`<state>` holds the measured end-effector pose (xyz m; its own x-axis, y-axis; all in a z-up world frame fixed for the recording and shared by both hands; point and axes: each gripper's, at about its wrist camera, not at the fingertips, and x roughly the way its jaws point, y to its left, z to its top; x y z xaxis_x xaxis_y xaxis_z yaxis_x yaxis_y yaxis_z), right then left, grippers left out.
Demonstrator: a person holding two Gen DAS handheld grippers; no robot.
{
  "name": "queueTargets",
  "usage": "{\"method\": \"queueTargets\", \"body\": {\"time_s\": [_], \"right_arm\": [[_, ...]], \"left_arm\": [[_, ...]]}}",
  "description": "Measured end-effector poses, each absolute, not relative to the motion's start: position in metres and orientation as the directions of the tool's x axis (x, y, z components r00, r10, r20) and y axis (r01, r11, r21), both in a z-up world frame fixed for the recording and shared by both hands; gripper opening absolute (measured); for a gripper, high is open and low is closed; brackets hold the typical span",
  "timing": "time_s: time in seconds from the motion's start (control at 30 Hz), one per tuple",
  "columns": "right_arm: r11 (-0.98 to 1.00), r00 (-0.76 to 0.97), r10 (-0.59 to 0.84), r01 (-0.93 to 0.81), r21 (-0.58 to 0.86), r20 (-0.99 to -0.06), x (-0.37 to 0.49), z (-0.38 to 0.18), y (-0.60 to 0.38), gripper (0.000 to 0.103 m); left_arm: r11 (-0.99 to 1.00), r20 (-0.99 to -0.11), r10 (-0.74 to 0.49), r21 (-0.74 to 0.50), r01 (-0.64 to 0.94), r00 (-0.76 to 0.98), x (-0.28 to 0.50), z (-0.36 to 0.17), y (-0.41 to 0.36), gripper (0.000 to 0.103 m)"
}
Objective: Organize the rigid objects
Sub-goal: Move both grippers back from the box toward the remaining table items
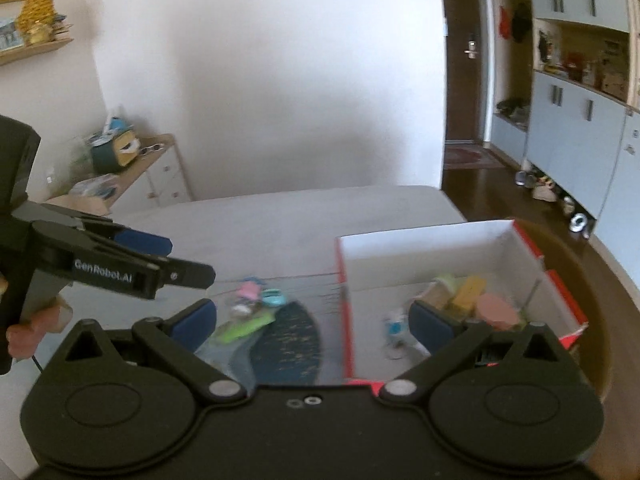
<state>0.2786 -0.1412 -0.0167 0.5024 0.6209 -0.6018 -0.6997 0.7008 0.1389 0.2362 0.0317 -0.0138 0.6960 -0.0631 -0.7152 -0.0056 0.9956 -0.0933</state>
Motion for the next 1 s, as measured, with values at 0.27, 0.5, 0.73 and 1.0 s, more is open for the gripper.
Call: {"method": "queueTargets", "body": {"time_s": [0.27,0.5,0.73,1.0], "right_arm": [[0.641,0.443,0.643,-0.758,0.123,-0.625,0.256,-0.033,-0.107,0.102],[0.616,0.404,0.638,-0.778,0.12,-0.655,0.255,-0.049,-0.081,0.102],[0.627,0.387,0.612,-0.769,0.125,-0.689,0.273,-0.073,-0.058,0.102],[0.614,0.361,0.578,-0.783,0.099,-0.732,0.287,-0.1,-0.028,0.102]], "left_arm": [[0.983,-0.7,-0.031,-0.151,-0.106,0.714,0.197,-0.02,0.077,0.083],[0.971,-0.706,0.019,-0.155,-0.18,0.708,0.185,-0.038,0.101,0.093],[0.942,-0.707,0.07,-0.186,-0.28,0.704,0.18,-0.074,0.121,0.098],[0.897,-0.743,0.172,-0.153,-0.414,0.647,0.183,-0.131,0.138,0.098]]}}
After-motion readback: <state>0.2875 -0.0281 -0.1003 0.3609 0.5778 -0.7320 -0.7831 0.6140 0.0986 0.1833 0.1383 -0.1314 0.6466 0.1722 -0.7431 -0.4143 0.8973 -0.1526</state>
